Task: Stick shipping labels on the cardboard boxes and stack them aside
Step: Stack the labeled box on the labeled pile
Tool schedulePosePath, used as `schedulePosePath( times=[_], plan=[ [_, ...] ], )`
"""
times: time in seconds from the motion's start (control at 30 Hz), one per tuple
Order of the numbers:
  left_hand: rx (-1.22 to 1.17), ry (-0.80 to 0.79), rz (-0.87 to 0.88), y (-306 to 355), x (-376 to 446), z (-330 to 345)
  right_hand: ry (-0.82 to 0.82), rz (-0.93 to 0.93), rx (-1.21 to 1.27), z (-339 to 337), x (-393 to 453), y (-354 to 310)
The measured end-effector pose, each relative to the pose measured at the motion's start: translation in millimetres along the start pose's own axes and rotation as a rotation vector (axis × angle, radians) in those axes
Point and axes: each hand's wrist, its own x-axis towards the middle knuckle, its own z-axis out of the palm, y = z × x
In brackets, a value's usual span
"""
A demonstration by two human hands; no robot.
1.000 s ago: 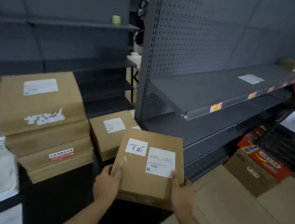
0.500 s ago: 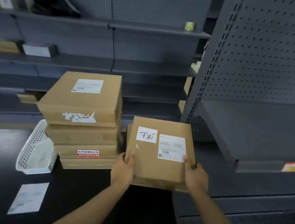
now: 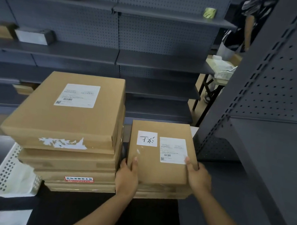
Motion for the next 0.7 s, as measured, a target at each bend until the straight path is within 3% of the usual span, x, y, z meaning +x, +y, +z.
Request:
schedulePosePath(
  times=[0.37, 0.7],
  plan=[
    [0.098, 0.037, -0.047, 3, 6, 10, -0.072, 0.004, -0.052, 4, 17, -1],
    [0.276, 0.049, 0.104, 21, -15, -3, -0.011, -0.083, -0.219, -18, 2, -1]
  ],
)
